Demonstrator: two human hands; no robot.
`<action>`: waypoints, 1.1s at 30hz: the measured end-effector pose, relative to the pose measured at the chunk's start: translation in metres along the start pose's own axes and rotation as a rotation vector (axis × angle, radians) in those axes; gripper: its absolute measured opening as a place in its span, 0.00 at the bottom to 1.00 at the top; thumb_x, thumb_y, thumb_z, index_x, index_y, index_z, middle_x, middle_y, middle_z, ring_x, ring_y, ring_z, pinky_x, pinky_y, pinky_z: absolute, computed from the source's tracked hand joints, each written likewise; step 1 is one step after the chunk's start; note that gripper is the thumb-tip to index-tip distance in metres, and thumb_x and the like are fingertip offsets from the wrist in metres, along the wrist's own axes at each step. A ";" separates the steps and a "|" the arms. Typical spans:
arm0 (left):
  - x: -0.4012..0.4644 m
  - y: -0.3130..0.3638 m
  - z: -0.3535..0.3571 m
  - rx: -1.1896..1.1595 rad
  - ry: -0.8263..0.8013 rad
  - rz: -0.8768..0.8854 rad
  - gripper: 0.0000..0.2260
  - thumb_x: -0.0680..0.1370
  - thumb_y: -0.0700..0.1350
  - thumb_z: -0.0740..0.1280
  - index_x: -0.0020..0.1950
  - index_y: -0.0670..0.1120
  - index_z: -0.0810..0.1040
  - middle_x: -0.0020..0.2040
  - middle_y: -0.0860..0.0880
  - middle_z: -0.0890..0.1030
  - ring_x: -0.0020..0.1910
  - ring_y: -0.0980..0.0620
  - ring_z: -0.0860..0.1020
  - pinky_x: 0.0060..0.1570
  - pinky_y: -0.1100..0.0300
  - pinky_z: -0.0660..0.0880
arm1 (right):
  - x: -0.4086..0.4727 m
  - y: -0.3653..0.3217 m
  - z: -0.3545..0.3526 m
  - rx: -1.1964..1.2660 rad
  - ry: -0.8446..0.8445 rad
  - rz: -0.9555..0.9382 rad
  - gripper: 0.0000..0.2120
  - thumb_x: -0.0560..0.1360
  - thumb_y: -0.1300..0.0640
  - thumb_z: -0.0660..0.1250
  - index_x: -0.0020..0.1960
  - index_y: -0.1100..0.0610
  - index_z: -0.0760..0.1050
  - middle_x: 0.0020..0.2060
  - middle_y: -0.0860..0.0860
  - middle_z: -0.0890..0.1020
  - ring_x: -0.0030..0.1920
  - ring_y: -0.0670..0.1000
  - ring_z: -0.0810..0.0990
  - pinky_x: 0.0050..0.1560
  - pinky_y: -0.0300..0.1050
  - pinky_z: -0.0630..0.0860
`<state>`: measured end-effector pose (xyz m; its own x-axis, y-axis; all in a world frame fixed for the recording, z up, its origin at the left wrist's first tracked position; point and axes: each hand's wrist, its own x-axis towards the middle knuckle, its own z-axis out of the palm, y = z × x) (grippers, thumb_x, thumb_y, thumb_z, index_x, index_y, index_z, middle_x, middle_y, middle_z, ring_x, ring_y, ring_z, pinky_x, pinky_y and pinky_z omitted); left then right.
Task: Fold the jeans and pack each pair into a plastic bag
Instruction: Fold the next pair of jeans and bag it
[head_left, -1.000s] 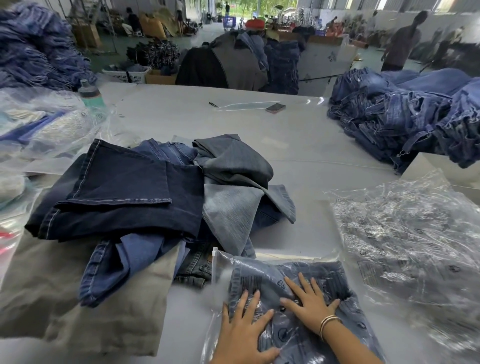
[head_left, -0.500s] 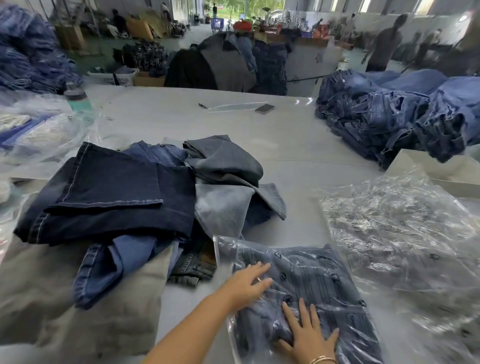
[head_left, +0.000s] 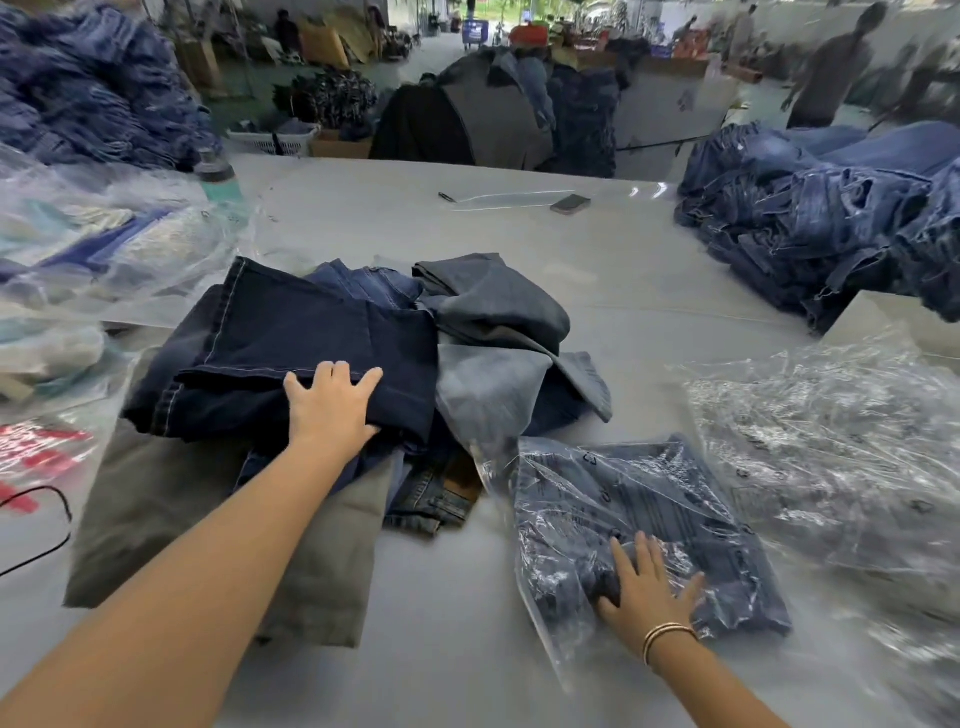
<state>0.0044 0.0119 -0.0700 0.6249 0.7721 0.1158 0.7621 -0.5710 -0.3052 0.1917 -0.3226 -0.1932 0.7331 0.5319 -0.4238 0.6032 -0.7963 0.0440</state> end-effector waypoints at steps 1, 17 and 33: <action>0.002 0.002 -0.002 0.051 0.030 0.010 0.36 0.75 0.64 0.63 0.77 0.58 0.50 0.69 0.46 0.66 0.69 0.46 0.64 0.65 0.41 0.63 | -0.004 -0.001 0.000 0.011 0.019 -0.025 0.38 0.77 0.38 0.56 0.77 0.46 0.38 0.76 0.52 0.35 0.76 0.53 0.34 0.68 0.74 0.40; 0.007 -0.030 -0.068 -0.803 0.355 -0.100 0.15 0.79 0.45 0.63 0.65 0.49 0.71 0.53 0.37 0.80 0.53 0.34 0.76 0.49 0.43 0.72 | -0.065 -0.041 -0.034 0.446 0.356 -0.351 0.26 0.79 0.47 0.61 0.74 0.46 0.58 0.76 0.46 0.46 0.77 0.48 0.41 0.71 0.56 0.32; -0.151 0.106 -0.136 -2.607 -0.307 -0.603 0.11 0.75 0.47 0.66 0.32 0.50 0.78 0.26 0.51 0.73 0.25 0.55 0.69 0.22 0.67 0.66 | -0.128 -0.026 -0.117 1.001 1.110 -0.312 0.24 0.74 0.40 0.57 0.70 0.32 0.61 0.76 0.43 0.55 0.76 0.46 0.49 0.73 0.53 0.39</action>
<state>0.0139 -0.2036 0.0087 0.5574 0.7439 -0.3686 -0.4138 0.6338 0.6535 0.1189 -0.3360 -0.0348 0.7537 0.2873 0.5911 0.6536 -0.2341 -0.7197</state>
